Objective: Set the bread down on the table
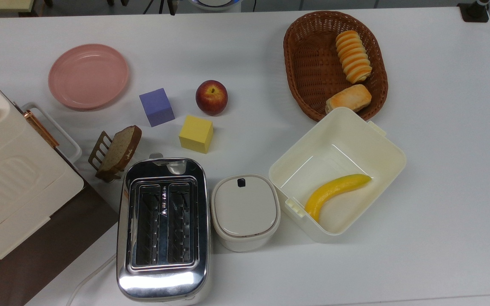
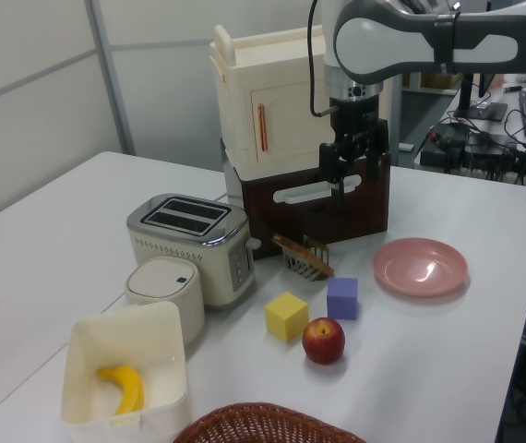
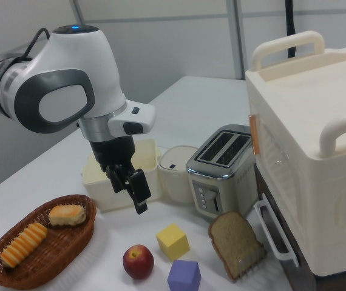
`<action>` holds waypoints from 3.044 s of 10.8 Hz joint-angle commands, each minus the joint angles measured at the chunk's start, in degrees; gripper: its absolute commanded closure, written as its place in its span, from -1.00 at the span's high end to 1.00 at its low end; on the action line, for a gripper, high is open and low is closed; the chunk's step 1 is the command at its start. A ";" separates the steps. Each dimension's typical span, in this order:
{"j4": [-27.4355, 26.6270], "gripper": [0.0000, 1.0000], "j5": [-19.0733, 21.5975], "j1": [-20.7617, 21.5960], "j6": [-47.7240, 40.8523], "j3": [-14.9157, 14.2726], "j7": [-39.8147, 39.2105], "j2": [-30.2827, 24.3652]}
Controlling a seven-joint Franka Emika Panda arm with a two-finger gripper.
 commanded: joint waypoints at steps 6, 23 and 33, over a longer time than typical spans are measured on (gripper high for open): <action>-0.59 1.00 0.20 0.48 5.66 1.68 -1.01 -0.67; -9.27 1.00 9.26 4.05 15.00 15.21 32.70 0.12; -10.70 1.00 -5.82 28.15 24.44 11.26 86.56 11.97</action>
